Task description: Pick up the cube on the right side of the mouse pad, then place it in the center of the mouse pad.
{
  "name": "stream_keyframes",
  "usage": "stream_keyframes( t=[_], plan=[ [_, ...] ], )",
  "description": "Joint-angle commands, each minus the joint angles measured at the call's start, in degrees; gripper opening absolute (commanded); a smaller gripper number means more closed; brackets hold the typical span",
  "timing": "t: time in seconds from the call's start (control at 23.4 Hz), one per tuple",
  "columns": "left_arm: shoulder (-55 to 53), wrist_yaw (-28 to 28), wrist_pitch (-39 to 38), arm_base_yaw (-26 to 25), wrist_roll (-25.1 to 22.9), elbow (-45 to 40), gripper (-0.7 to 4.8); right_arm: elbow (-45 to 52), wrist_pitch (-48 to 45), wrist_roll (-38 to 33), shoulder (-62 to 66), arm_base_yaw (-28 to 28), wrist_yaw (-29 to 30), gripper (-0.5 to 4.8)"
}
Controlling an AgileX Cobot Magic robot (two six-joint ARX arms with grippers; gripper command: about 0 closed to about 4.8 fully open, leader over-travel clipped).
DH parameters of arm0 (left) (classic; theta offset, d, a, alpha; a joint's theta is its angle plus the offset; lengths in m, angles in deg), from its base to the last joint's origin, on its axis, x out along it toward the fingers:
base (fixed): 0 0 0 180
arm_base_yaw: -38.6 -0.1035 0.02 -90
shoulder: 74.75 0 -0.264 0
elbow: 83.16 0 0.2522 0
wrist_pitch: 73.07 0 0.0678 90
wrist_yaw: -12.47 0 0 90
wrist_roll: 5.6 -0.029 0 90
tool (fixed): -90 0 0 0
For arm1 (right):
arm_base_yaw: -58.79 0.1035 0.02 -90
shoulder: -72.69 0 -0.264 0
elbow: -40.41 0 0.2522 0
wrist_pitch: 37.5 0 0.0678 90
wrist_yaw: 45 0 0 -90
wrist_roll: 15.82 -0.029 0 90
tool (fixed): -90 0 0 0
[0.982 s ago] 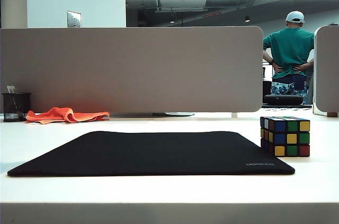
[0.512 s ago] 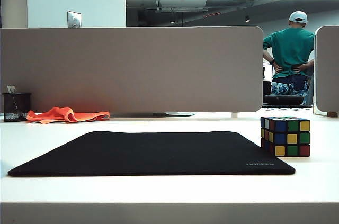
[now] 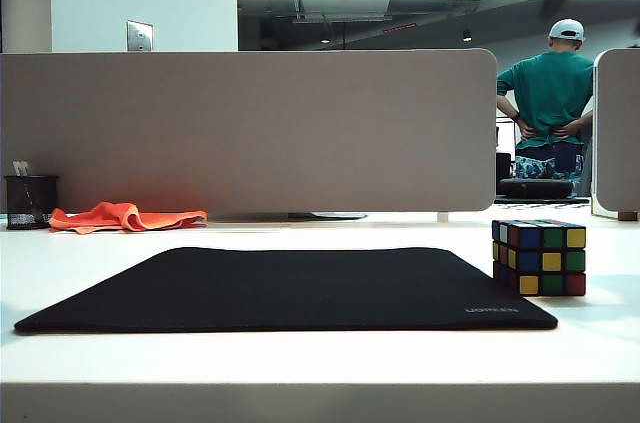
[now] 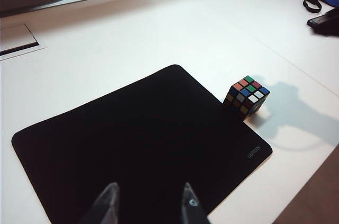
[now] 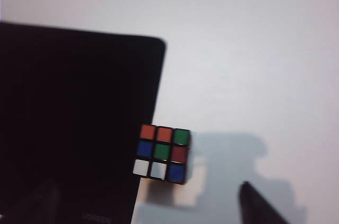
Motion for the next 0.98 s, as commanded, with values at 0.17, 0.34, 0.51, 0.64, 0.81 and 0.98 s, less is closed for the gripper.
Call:
stream_keyframes(
  t=[0.17, 0.34, 0.51, 0.64, 0.81, 0.98],
  plan=[
    [0.09, 0.28, 0.57, -0.11, 0.02, 0.33, 1.54, -0.26, -2.8, -1.44, 9.9, 2.78, -2.25, 4.79],
    [0.09, 0.31, 0.39, -0.09, 0.2, 0.33, 1.54, -0.28, -2.71, -1.7, 16.76, 2.84, -5.22, 4.79],
    [0.07, 0.09, -0.52, -0.13, 0.15, 0.33, 1.54, -0.28, -3.89, -7.32, 23.52, 2.84, -5.25, 4.79],
    [0.07, 0.07, -0.96, -0.13, 0.15, 0.33, 1.54, -0.28, -4.46, -9.44, 25.33, 2.86, -3.91, 4.79],
    [0.07, 0.04, -1.66, -0.13, 0.11, 0.33, 1.54, -0.26, -6.03, -10.82, 27.71, 2.86, -3.1, 4.79],
    [0.04, -0.09, -1.62, -0.13, -0.02, 0.33, 1.53, -0.28, -7.34, -10.84, 29.0, 2.89, -2.86, 4.79]
  ],
)
